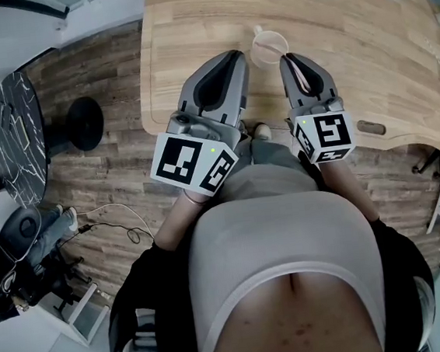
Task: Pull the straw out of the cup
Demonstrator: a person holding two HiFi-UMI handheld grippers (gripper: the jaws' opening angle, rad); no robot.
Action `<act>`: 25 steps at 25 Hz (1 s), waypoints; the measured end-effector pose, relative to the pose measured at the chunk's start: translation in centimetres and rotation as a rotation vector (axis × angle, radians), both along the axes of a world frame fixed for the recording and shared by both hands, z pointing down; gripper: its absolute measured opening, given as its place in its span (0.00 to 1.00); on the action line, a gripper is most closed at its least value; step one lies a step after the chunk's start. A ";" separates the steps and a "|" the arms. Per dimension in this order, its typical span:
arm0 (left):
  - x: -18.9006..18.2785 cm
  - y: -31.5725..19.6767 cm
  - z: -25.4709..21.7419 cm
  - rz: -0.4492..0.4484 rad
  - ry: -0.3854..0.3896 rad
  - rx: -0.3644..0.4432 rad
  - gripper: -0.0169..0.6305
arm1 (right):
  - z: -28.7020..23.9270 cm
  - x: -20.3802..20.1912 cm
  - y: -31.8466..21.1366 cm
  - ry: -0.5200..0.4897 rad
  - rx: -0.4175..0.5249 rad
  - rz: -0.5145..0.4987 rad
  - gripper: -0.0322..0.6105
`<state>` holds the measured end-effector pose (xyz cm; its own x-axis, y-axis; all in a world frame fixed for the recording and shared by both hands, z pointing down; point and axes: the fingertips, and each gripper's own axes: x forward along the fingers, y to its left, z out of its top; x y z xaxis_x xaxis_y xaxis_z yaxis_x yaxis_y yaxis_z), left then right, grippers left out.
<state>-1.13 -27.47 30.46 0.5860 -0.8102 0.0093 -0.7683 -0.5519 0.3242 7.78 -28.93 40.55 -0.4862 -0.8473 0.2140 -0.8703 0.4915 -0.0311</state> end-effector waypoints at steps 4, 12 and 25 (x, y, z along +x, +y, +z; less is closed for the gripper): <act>0.0 0.1 0.0 -0.001 -0.001 0.002 0.05 | -0.3 0.0 0.1 -0.002 0.008 0.001 0.13; -0.2 0.0 -0.1 -0.002 -0.006 0.007 0.05 | -0.9 -0.2 0.0 -0.004 0.019 0.000 0.13; 0.0 0.2 -0.3 0.009 0.003 0.006 0.05 | -2.2 -0.3 0.1 -0.018 0.043 0.004 0.13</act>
